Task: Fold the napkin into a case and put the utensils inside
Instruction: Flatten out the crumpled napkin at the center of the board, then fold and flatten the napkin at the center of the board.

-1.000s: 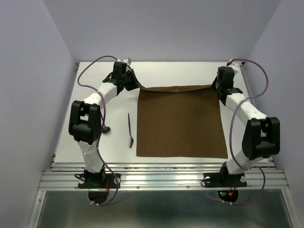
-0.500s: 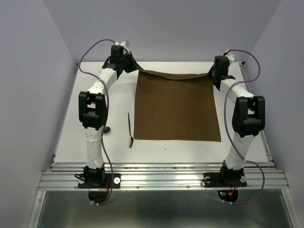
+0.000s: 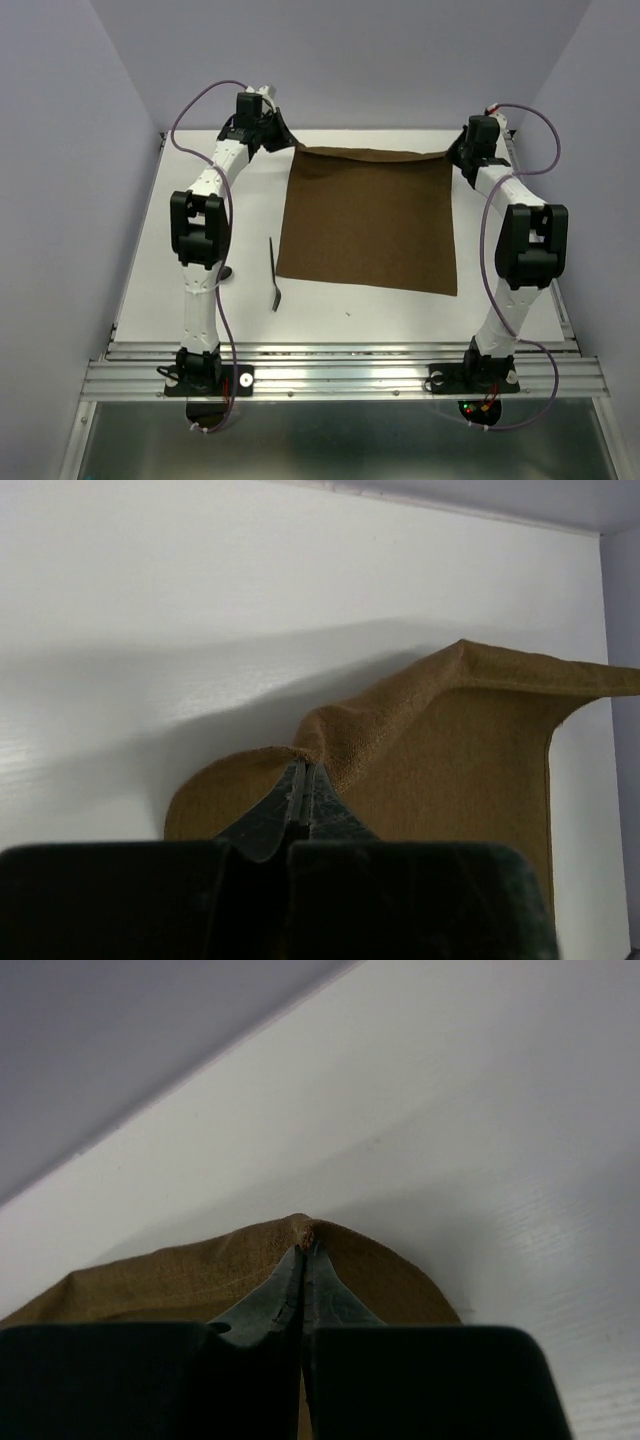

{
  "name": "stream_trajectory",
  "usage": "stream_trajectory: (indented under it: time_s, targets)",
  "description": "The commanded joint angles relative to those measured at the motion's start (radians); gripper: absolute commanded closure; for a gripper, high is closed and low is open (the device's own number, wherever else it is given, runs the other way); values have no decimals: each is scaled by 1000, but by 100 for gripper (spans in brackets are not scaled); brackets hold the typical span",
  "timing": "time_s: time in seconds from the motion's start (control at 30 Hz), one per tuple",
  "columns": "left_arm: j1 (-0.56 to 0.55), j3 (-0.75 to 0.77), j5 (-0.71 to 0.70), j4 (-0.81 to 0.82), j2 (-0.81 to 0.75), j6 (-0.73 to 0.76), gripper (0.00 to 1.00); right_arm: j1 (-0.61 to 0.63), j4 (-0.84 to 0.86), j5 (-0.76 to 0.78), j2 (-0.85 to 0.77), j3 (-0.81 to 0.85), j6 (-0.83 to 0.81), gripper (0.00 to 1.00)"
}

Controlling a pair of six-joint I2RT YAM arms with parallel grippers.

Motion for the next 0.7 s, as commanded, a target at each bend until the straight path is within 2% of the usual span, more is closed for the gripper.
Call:
stream_trajectory:
  time_s: [0.0,0.23,0.37,0.6,0.67]
  targets:
    - [6,-99,18,-32,-158,30,100,6,-66,-18,-179,-89,28,99]
    - [6,-261,-31,-143,-302,64,100,6,-110,-136,-450,-394,67,99]
    - [6,-441,-62,-125,-439,75,100,6,-154,-247,-590,-550,92,99]
    - [4,-788,-45,-95,-650,59,100,15,-298,-239,-874,-787,123,99]
    - [4,-836,-51,-92,-695,59,100,15,-335,-218,-929,-833,133,99]
